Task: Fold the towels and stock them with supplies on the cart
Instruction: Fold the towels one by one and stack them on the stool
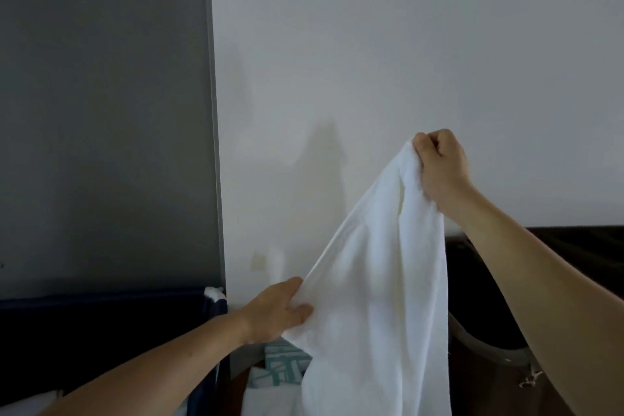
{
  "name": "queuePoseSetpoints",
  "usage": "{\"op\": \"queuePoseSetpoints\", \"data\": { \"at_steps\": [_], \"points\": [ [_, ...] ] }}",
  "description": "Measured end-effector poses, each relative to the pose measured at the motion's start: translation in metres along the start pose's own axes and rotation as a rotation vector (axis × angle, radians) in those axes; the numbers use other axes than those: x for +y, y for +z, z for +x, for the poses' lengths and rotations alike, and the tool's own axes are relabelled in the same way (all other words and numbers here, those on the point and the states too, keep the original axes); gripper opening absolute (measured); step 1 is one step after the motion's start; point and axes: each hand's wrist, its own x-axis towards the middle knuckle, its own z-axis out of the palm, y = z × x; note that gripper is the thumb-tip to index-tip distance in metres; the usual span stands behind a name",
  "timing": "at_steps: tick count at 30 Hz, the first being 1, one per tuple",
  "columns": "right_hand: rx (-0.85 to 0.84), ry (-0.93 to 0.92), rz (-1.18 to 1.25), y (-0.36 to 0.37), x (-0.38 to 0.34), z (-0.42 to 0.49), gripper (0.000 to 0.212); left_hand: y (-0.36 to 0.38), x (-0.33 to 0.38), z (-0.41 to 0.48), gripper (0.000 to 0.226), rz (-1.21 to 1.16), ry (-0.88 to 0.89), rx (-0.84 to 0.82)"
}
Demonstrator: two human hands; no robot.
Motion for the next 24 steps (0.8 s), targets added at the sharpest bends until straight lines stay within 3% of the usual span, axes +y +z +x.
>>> {"op": "queuePoseSetpoints", "data": {
  "at_steps": [5,11,15,19,24],
  "points": [
    [0.004,0.019,-0.078,-0.017,0.001,0.012,0.027,-0.017,-0.012,-0.007,0.029,-0.135,-0.064,0.177],
    [0.028,0.117,-0.105,-0.029,0.034,0.007,0.028,-0.066,0.002,-0.016,0.047,-0.792,-0.071,0.42],
    [0.042,0.183,-0.153,-0.03,0.047,0.0,0.033,-0.086,0.029,-0.014,0.046,-1.025,-0.073,0.477],
    [0.068,0.205,-0.155,-0.027,0.049,-0.013,0.028,-0.093,0.059,-0.003,0.031,-1.0,-0.155,0.5],
    [-0.049,0.047,-0.143,0.011,0.026,-0.057,0.016,-0.059,0.111,0.035,0.024,-0.802,-0.26,0.6]
  ]
}}
